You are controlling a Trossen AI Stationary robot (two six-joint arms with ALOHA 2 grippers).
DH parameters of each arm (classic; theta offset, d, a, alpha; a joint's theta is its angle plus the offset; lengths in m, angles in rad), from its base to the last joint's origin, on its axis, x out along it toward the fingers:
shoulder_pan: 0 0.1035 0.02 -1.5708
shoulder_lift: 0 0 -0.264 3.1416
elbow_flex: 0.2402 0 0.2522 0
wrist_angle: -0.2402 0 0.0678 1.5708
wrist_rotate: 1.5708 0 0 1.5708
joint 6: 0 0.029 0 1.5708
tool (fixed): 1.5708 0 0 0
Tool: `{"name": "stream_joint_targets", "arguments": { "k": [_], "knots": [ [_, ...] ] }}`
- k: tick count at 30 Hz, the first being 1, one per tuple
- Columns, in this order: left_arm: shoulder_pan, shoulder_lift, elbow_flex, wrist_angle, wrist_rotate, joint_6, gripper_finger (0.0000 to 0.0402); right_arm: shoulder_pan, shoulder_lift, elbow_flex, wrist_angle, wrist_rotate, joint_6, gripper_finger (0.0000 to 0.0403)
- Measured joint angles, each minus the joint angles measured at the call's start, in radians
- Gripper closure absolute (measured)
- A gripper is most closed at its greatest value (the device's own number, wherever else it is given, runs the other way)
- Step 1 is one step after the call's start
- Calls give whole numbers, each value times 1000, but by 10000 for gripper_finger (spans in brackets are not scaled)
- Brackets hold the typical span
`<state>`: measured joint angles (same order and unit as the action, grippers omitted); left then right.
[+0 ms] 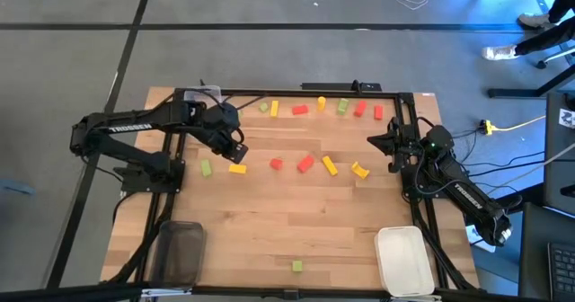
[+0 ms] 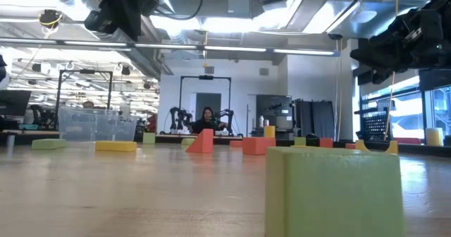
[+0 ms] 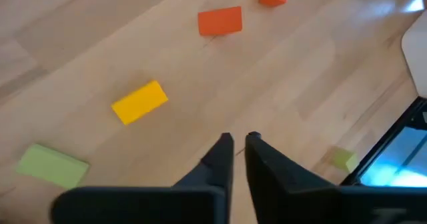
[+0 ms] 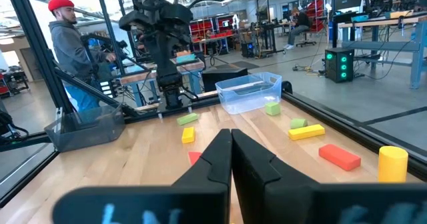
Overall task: Sort & place blocks by color
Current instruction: Put the yellow block into the transparent bin
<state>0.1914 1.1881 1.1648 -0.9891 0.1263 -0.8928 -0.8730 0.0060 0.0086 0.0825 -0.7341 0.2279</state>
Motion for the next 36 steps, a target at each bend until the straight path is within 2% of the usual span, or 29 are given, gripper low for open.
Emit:
{"name": "stream_joint_targets", "arguments": {
  "k": [4,15,18,21,24,27,32,36],
  "knots": [
    [0,0,0,7,0,-48,306,0,0,0,0,0,0,391],
    [-6,39,0,18,80,-33,179,0,0,0,0,0,0,391],
    [-6,51,0,12,24,214,166,0,0,0,0,0,0,391],
    [-17,59,0,11,-76,460,166,0,0,0,0,0,0,391],
    [-39,63,0,11,-175,613,168,0,0,0,0,0,0,391],
    [-57,87,-7,11,-226,754,167,0,0,0,0,0,0,391],
    [-103,150,-70,10,-248,873,168,0,0,0,0,0,0,391],
    [-129,203,-120,24,-283,878,167,0,0,0,0,0,0,391]
  ]
}}
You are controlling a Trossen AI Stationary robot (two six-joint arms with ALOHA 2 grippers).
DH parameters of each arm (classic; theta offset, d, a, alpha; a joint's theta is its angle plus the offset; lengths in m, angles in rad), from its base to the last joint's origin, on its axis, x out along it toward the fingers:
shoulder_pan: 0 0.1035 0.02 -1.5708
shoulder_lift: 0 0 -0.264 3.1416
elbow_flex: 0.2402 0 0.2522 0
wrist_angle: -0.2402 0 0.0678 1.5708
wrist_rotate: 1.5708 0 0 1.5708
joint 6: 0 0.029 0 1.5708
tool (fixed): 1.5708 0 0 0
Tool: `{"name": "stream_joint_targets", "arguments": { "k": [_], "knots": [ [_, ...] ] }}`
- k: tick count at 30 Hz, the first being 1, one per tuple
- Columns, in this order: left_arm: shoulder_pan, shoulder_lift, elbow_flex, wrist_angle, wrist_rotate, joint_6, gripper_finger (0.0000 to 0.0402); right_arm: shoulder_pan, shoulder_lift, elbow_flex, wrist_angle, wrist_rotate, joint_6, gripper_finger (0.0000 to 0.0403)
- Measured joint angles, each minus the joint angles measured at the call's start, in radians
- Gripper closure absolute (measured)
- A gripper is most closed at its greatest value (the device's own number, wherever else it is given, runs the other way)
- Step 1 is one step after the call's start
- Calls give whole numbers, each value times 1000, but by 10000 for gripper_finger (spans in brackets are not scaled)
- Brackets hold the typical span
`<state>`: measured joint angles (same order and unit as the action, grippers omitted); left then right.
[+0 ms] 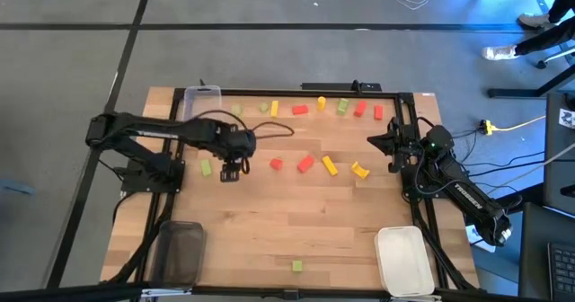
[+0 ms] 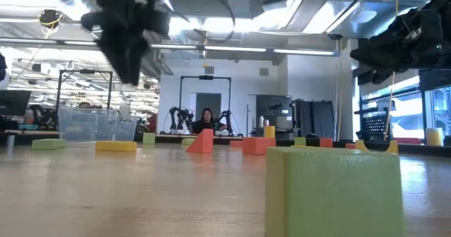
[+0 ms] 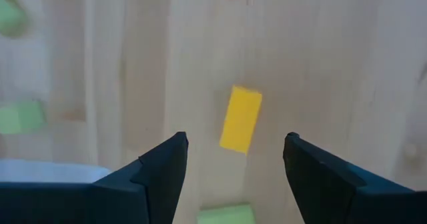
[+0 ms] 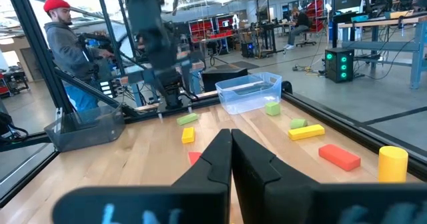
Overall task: Sort & place blocks by color
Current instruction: Put the yellow block into the transparent bin
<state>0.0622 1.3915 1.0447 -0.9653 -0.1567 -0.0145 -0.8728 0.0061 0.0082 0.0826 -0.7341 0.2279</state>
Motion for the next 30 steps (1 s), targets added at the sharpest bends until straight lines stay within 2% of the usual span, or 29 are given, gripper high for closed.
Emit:
{"name": "stream_joint_targets", "arguments": {
  "k": [15,30],
  "knots": [
    [-14,254,-56,44,10,14,170,0,0,0,0,0,0,391],
    [-26,286,-57,161,1,183,170,0,0,0,0,0,0,391]
  ]
}}
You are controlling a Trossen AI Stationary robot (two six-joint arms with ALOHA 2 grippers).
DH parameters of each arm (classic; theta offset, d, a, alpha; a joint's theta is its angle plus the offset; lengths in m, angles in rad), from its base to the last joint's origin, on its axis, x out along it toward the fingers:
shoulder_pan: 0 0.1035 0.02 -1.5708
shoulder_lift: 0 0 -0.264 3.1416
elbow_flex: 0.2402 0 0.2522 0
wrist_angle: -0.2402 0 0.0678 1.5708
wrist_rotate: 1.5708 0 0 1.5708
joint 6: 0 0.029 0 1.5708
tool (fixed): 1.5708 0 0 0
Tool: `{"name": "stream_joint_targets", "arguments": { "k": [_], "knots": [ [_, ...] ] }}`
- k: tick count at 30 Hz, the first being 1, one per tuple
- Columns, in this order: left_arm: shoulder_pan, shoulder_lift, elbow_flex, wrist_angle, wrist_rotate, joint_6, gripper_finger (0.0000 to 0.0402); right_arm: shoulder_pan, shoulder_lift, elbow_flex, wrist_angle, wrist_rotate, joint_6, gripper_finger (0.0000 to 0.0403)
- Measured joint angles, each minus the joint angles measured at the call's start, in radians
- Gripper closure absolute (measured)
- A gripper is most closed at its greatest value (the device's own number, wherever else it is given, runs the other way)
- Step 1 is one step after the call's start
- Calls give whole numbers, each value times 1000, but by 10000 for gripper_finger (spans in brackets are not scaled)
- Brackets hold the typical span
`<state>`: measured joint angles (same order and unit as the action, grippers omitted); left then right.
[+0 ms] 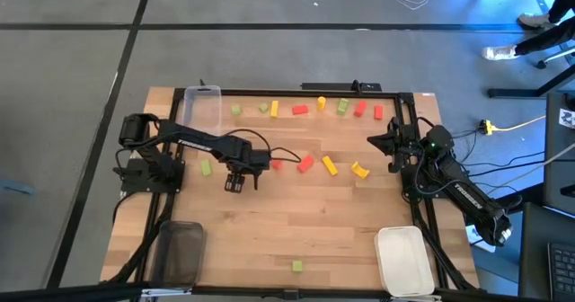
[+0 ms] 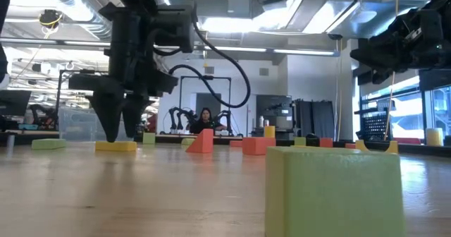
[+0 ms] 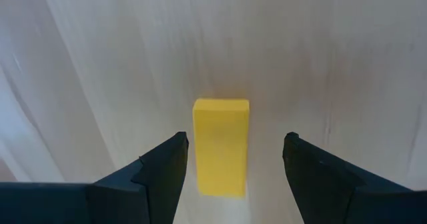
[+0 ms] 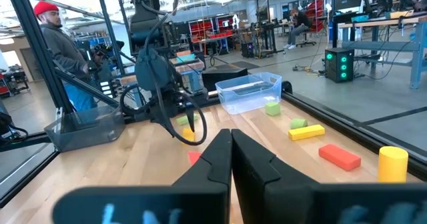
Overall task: Sort & place blocks by color
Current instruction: Put the yellow block into the transparent bin
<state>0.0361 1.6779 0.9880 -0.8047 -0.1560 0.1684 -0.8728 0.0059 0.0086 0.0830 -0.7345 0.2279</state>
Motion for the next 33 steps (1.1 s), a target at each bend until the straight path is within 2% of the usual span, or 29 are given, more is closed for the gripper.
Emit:
{"name": "stream_joint_targets", "arguments": {
  "k": [10,18,25,33],
  "knots": [
    [1,-3,-96,99,-23,1,170,0,0,0,0,0,0,391],
    [0,-4,-104,159,-45,-7,170,0,0,0,0,0,0,391],
    [0,-3,-103,192,-60,-80,171,0,0,0,0,0,0,391],
    [0,-2,-104,195,-44,-81,212,0,0,0,0,0,0,391]
  ]
}}
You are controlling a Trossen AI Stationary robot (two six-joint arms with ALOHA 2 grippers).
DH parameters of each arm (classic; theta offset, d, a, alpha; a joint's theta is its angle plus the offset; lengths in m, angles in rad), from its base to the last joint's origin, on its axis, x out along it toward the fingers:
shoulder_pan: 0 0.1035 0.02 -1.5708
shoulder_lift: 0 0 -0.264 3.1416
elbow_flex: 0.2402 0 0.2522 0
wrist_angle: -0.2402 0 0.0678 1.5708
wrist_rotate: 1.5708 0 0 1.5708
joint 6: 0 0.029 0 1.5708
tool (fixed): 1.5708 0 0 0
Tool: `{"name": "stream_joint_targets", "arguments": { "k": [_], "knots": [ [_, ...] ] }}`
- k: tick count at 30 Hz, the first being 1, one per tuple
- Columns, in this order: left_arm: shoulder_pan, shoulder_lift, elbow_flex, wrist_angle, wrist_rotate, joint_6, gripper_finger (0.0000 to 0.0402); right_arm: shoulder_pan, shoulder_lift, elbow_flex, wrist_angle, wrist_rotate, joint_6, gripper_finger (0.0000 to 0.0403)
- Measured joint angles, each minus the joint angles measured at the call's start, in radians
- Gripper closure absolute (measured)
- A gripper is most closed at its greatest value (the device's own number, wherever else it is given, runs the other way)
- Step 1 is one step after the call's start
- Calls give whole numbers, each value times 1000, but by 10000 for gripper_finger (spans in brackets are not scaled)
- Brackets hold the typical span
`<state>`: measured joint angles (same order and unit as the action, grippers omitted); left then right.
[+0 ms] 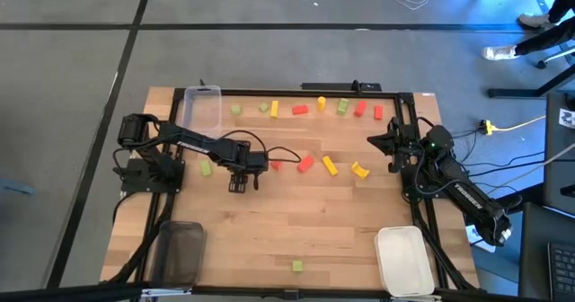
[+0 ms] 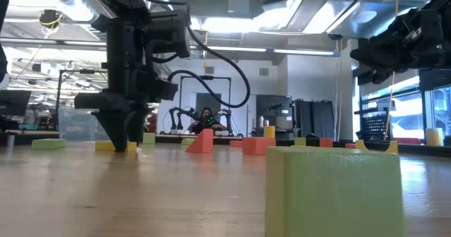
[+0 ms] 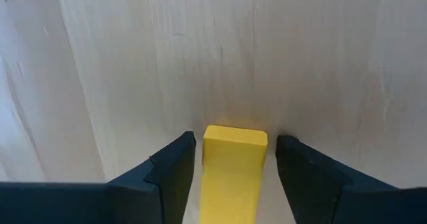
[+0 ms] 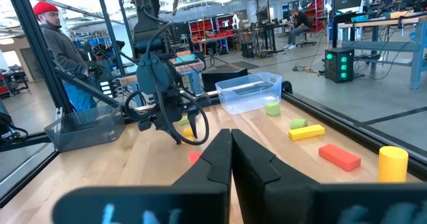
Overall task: Sort & place blocks by color
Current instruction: Put the yellow block into the transparent bin
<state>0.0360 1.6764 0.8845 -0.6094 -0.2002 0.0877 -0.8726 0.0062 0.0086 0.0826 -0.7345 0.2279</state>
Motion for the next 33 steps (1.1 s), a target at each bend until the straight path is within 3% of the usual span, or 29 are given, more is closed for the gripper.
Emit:
{"name": "stream_joint_targets", "arguments": {
  "k": [11,15,19,22,33],
  "knots": [
    [0,0,-1,1,32,-3,273,0,0,0,0,-3,34,391],
    [1,0,1,0,41,-16,277,0,0,0,14,-45,17,391],
    [2,5,24,-9,56,-72,278,0,0,0,51,-208,-20,391],
    [2,6,52,6,61,-98,279,0,0,0,66,-267,11,391],
    [120,5,208,-97,50,-238,280,0,0,0,83,-255,30,391]
  ]
}}
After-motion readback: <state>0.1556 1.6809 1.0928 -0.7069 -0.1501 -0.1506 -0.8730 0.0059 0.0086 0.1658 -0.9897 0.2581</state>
